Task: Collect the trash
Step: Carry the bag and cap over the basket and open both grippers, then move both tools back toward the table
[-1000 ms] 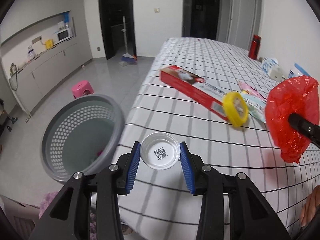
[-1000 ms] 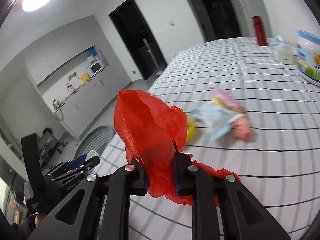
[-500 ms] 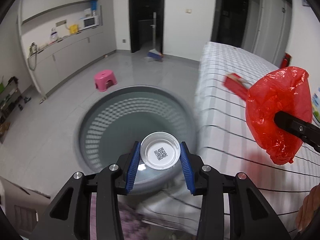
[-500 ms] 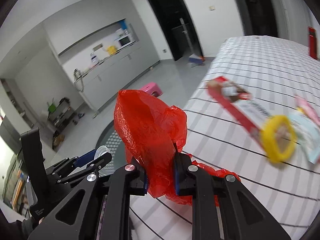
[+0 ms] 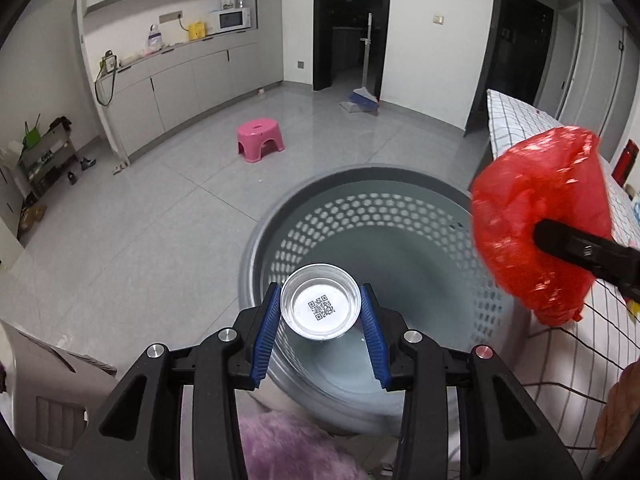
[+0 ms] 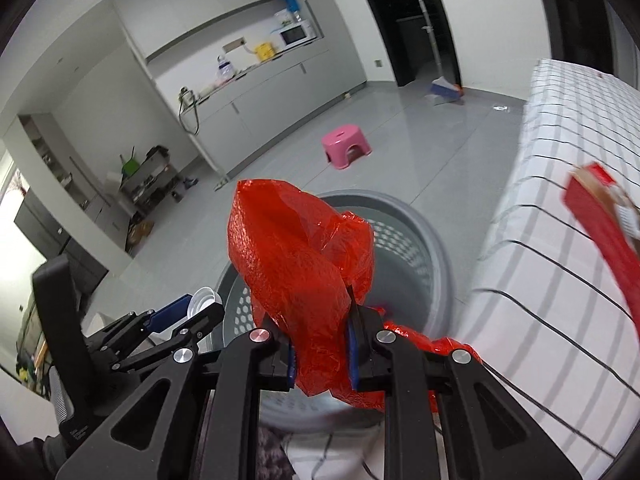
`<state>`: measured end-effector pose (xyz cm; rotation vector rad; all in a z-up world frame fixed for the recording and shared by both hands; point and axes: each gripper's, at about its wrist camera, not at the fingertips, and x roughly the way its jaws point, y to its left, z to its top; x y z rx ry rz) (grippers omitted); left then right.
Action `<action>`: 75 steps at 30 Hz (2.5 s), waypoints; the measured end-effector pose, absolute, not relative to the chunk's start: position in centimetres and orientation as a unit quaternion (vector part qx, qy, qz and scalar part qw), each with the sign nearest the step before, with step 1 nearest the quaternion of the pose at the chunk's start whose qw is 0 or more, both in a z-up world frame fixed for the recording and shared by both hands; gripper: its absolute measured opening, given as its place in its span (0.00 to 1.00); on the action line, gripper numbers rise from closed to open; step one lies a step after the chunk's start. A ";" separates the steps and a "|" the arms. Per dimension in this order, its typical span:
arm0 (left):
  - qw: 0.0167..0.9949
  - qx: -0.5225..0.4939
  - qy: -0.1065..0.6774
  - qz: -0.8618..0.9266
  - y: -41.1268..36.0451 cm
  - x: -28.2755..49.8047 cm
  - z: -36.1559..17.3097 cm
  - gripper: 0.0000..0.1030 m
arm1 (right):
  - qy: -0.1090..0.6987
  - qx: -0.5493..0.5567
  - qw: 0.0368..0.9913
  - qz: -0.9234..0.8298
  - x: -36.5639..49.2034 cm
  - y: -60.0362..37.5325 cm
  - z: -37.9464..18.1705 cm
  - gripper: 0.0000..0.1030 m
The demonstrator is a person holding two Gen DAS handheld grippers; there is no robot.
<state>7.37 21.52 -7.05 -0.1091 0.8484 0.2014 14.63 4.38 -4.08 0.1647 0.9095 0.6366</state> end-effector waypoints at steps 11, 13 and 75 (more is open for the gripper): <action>0.898 -0.058 0.423 0.104 22.9 9.0 -8.5 0.38 | 0.460 0.066 0.831 0.306 16.2 6.8 -6.3 0.17; 0.897 -0.060 0.426 0.102 23.0 9.3 -8.7 0.38 | 0.463 0.067 0.829 0.305 16.4 7.2 -6.3 0.17; 0.897 -0.087 0.420 0.111 24.2 7.8 -7.5 0.65 | 0.439 0.063 0.842 0.307 15.5 6.9 -4.9 0.68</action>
